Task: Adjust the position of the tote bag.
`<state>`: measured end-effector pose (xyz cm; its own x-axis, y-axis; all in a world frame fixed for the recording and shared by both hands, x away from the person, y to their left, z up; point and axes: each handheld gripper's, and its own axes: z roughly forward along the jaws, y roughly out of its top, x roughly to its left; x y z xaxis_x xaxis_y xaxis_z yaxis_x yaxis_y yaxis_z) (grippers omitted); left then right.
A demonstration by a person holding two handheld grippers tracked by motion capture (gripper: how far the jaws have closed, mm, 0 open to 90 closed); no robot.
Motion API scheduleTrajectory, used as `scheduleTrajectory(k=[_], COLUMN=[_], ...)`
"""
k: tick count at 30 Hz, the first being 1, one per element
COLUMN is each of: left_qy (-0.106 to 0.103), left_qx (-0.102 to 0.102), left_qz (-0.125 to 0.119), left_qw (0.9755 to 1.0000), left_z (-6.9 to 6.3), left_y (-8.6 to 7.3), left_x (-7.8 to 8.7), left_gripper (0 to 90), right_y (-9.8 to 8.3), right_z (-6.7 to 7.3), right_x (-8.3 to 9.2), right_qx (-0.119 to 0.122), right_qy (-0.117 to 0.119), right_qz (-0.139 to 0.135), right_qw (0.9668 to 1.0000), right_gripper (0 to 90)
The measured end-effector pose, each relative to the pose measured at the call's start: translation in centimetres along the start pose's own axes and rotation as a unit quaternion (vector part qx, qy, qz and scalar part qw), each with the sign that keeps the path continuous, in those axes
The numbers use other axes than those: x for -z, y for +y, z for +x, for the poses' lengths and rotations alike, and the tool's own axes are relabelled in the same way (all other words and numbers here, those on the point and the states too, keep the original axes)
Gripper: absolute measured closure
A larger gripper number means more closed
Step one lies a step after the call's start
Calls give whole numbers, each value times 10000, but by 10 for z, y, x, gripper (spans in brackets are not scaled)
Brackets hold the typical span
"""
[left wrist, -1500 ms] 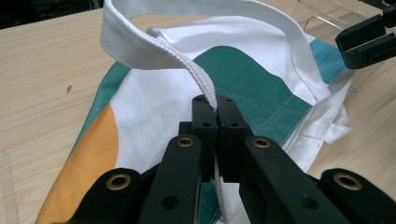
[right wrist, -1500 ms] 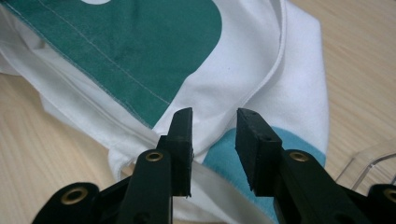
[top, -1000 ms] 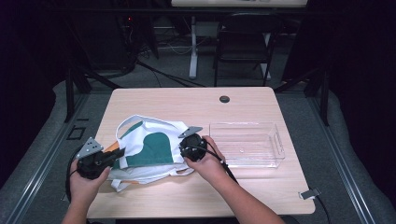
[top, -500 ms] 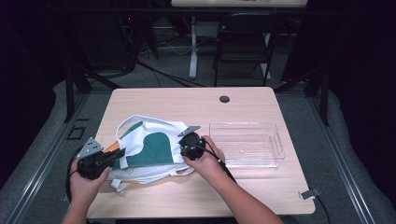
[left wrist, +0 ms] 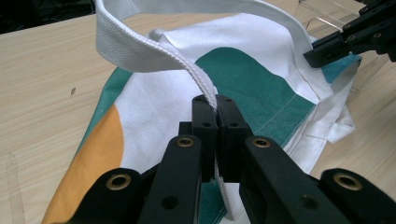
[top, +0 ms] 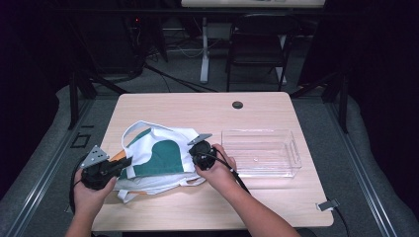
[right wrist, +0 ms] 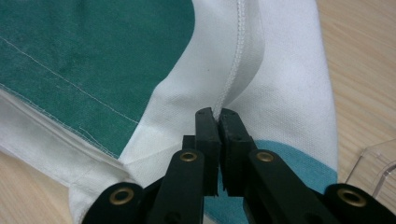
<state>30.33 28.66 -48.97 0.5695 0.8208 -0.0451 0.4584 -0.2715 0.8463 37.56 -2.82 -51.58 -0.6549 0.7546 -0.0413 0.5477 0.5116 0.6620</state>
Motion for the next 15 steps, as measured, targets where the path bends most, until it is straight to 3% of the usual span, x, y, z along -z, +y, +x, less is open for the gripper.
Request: scheduleTrajectory(k=[15], left_qy=[105], left_qx=[-12], left_qz=[-10], left_qw=[9999], left_z=[1], left_y=[1], left_x=[2], left_gripper=[875], right_y=[1], right_z=[3], right_x=[21], right_qx=[230], right_qy=[101], right_qz=[-444], right_qw=[9987], right_gripper=[883])
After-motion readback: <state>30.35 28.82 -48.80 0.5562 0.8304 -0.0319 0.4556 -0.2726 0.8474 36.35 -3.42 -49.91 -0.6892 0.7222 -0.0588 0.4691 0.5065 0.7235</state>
